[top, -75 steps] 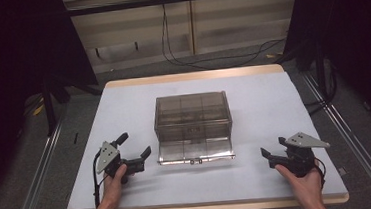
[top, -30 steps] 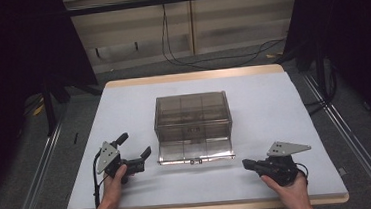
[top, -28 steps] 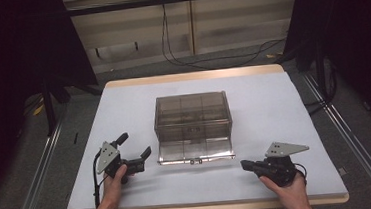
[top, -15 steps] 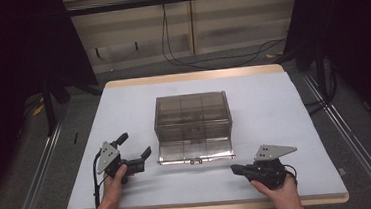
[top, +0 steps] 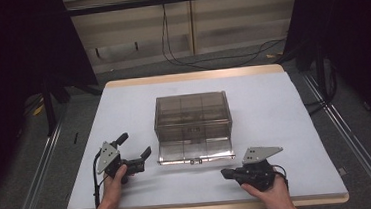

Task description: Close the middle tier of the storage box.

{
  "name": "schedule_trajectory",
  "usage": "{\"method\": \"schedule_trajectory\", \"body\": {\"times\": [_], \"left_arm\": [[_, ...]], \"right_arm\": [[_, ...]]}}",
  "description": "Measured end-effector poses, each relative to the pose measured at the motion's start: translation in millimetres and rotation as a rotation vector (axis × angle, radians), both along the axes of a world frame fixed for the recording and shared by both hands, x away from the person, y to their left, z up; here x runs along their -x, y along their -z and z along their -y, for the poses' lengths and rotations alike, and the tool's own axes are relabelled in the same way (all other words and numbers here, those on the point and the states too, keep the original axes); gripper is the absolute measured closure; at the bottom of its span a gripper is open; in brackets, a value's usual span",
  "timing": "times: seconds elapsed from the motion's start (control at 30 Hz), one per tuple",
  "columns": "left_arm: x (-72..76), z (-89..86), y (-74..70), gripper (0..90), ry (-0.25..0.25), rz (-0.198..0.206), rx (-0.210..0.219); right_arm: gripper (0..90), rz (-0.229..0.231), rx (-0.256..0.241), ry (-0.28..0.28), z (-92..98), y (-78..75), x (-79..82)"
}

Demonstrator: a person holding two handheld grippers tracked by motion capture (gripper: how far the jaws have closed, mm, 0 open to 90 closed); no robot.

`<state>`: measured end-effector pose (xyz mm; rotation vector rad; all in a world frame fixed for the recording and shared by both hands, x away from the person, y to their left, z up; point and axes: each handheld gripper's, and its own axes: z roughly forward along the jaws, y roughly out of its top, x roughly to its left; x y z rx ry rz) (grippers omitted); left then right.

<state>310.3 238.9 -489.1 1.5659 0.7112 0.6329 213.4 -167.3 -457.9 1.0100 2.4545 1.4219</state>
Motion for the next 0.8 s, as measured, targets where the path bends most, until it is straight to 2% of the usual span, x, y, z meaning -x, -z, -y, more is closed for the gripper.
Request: {"method": "schedule_trajectory", "body": {"times": [0.47, 0.8], "left_arm": [[-0.1, 0.2, 0.1, 1.0, 0.001, -0.005, 0.009], [-0.4, -0.2, 0.1, 1.3, 0.006, -0.008, 0.007]], "right_arm": [[90.0, -0.006, 0.021, -0.058, -29.5, 4.5, -10.5], [90.0, 0.003, 0.043, -0.105, -44.3, -4.4, -19.2]]}}
